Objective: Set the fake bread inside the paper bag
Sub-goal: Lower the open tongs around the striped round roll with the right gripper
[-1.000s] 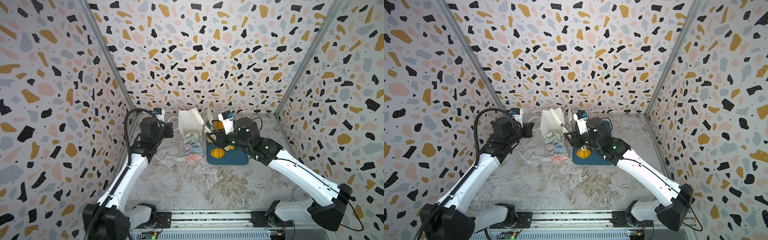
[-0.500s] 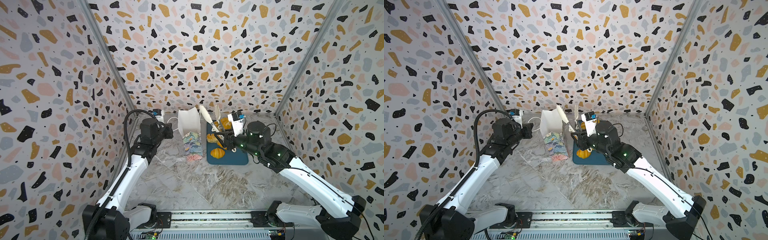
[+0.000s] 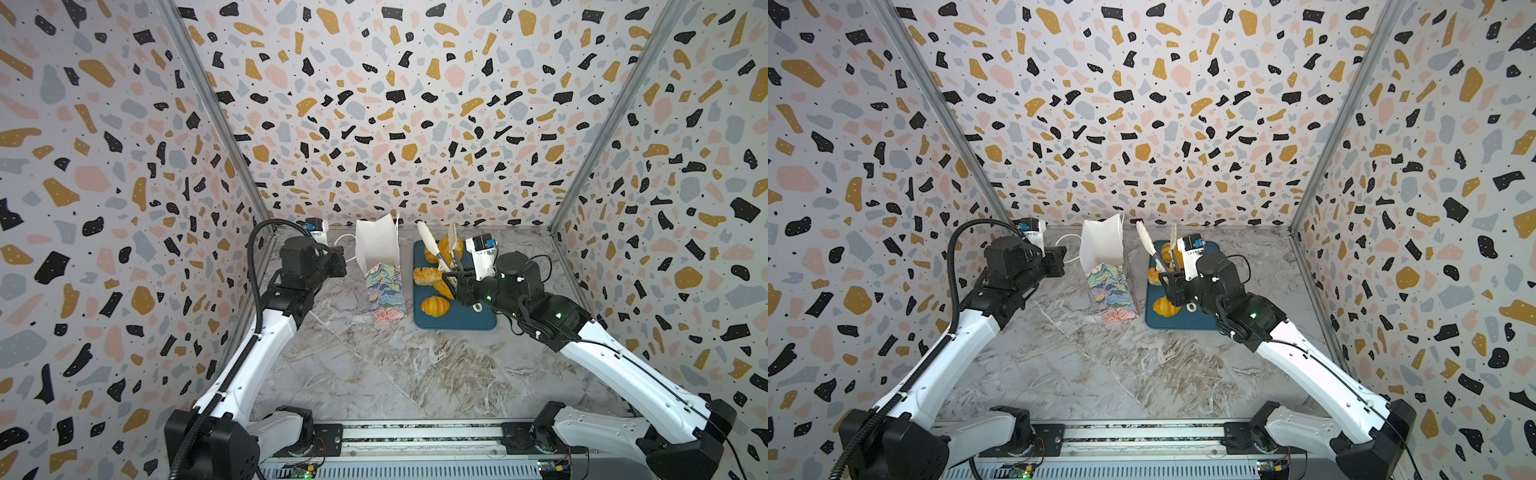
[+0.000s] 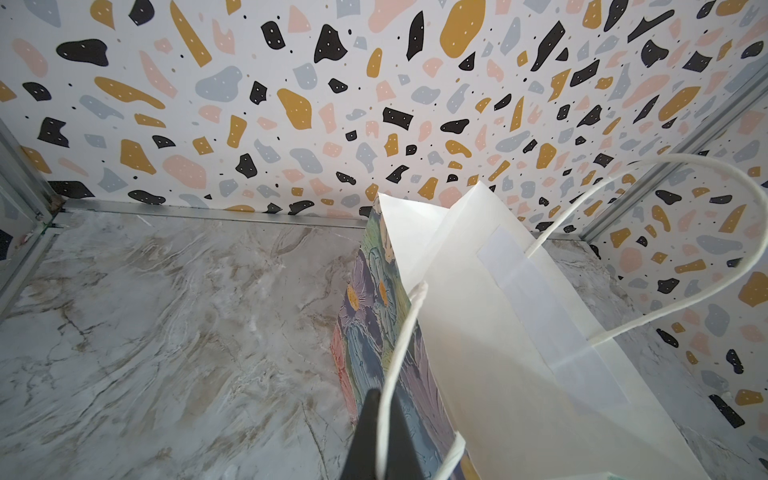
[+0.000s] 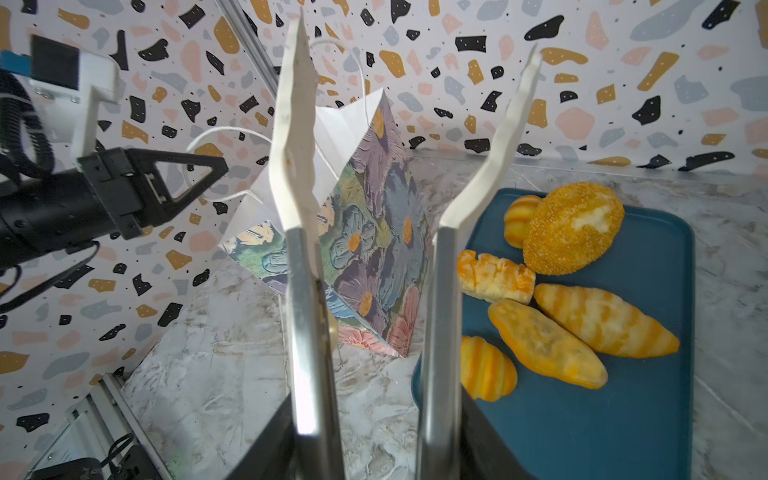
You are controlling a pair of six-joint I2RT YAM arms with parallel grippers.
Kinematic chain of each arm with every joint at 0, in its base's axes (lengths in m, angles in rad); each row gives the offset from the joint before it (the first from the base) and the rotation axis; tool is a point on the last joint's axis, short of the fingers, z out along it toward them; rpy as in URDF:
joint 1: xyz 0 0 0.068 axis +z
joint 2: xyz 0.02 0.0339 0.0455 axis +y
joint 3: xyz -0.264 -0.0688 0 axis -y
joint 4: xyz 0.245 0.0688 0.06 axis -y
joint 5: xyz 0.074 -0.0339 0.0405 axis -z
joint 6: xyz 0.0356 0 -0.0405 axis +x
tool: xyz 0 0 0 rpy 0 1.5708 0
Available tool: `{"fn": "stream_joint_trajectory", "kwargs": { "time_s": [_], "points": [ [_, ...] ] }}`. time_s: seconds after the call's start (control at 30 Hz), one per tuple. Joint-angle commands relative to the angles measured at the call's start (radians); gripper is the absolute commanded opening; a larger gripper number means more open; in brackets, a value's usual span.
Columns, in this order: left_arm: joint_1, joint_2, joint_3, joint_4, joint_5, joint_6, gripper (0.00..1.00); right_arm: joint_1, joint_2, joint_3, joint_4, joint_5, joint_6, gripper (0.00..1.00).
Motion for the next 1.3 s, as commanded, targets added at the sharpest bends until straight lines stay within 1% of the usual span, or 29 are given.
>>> {"fn": "stream_joint_trajectory", "kwargs": {
  "time_s": [0.0,0.1,0.37,0.47,0.8,1.27],
  "points": [
    [0.003,-0.016,0.003,0.026,-0.002,-0.002,0.00,-0.011,-0.044,-0.005,-0.006,0.022,0.009,0.51],
    [0.003,-0.014,0.008,0.026,0.018,-0.002,0.00,-0.016,-0.048,-0.023,-0.034,0.035,0.001,0.51],
    [0.003,-0.018,0.006,0.028,0.014,-0.002,0.00,-0.018,-0.043,-0.067,-0.103,0.044,-0.047,0.52],
    [0.004,-0.014,0.007,0.026,0.008,-0.003,0.00,-0.018,-0.038,-0.065,-0.139,0.073,-0.069,0.52],
    [0.003,-0.008,0.010,0.019,0.001,-0.002,0.00,-0.018,-0.032,-0.106,-0.163,0.074,-0.091,0.52],
    [0.003,-0.006,0.012,0.018,0.005,-0.005,0.00,-0.019,-0.042,-0.212,-0.162,0.069,-0.054,0.51]
  ]
}}
